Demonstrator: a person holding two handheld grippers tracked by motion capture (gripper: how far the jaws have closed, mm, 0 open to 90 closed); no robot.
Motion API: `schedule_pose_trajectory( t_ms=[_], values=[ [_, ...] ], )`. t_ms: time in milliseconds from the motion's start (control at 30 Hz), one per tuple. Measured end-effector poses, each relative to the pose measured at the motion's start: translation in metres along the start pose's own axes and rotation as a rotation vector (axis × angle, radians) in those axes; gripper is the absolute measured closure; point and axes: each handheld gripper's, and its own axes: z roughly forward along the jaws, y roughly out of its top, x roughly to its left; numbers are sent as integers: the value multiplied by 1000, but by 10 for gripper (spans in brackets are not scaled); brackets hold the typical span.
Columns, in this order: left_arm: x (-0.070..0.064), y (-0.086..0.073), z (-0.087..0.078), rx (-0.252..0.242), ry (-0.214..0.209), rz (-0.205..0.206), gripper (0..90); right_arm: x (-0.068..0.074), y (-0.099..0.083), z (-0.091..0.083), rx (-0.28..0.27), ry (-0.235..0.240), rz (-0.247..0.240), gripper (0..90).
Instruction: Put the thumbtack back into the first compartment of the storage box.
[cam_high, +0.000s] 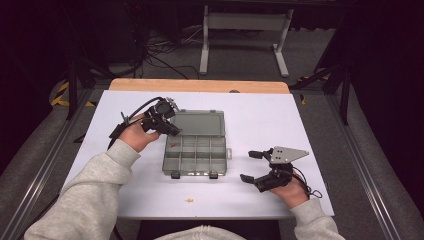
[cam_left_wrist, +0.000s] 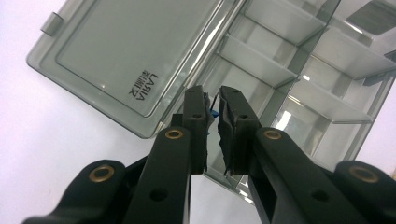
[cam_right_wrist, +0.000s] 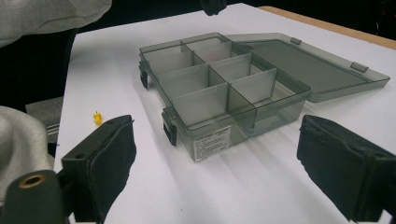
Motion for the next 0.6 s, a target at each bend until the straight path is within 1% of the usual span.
schedule_pose_trajectory(
  t_ms=[67, 133, 267, 467, 500, 600],
  values=[
    [0, -1, 3, 11, -6, -4, 817, 0, 0, 0, 1, -1, 1, 119],
    [1, -2, 6, 8, -11, -6, 817, 0, 0, 0, -1, 0, 0, 119],
    [1, -3, 11, 21, -20, -7, 817, 0, -1, 1, 2, 1, -1, 119],
    [2, -5, 17, 39, -24, -5, 816, 0, -1, 1, 3, 1, 1, 119],
    [2, -6, 19, 40, -29, -11, 816, 0, -1, 1, 4, 2, 0, 118],
    [2, -6, 22, 55, -35, -7, 816, 0, -1, 1, 5, 2, 0, 119]
  ],
)
